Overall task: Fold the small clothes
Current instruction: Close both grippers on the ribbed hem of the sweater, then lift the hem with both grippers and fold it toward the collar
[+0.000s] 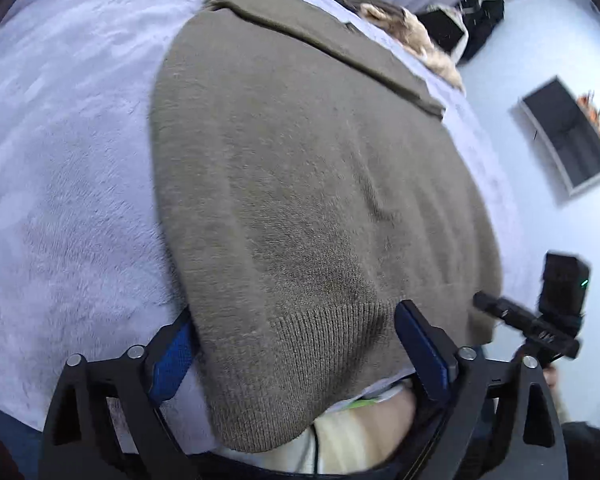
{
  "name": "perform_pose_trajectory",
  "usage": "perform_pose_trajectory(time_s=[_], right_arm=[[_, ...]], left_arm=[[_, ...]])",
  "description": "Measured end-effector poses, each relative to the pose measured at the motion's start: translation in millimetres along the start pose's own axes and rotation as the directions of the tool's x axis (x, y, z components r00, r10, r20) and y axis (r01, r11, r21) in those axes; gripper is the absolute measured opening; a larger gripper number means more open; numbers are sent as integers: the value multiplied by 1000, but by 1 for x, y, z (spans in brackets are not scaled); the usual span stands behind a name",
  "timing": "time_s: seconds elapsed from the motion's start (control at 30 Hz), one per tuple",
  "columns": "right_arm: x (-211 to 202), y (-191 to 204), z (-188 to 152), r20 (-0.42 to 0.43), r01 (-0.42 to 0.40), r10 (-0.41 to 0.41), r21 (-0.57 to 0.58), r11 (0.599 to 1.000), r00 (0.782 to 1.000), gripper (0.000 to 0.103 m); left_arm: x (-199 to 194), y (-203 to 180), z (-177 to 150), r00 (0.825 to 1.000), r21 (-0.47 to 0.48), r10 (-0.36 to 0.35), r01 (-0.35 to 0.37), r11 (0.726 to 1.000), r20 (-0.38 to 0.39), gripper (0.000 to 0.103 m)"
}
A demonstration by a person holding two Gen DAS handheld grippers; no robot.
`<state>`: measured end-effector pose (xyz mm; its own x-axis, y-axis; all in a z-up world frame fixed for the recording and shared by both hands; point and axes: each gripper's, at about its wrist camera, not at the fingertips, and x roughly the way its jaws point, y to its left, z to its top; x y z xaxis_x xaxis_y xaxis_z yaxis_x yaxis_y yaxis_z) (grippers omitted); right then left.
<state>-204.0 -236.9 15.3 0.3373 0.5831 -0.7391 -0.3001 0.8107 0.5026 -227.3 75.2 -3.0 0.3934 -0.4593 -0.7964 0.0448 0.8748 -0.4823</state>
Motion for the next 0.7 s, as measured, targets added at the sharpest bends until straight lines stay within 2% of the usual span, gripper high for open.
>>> perform_pose_trajectory(time_s=[0.03, 0.07, 0.1, 0.2, 0.37, 0.57, 0.7], right_arm=[[1, 2, 0, 3, 10, -10, -11, 1000, 1000, 37], [2, 3, 1, 4, 27, -27, -15, 1000, 1000, 17], [2, 1, 2, -1, 25, -25, -5, 1000, 1000, 12], [-12, -3, 4, 33, -27, 26, 32, 999, 999, 12], [-46, 8, 13, 141, -99, 96, 12, 995, 985, 11], [-70, 26, 45, 222, -121, 123, -22, 992, 967, 11], [-83, 31, 65, 260, -113, 115, -25, 993, 959, 11]], left_arm=[[-1, -2, 1, 1000, 14, 27, -27, 1000, 6, 65], [-3, -1, 2, 999, 15, 31, -32, 999, 10, 41], [-8, 2, 4, 1000, 2, 22, -22, 1000, 15, 13], [-32, 10, 8, 998, -46, -40, 42, 998, 55, 11], [-80, -3, 19, 979, -31, -52, 60, 998, 198, 11], [-104, -31, 57, 956, 28, -31, 23, 999, 291, 11], [-106, -39, 87, 945, 4, -21, 21, 1000, 325, 11]])
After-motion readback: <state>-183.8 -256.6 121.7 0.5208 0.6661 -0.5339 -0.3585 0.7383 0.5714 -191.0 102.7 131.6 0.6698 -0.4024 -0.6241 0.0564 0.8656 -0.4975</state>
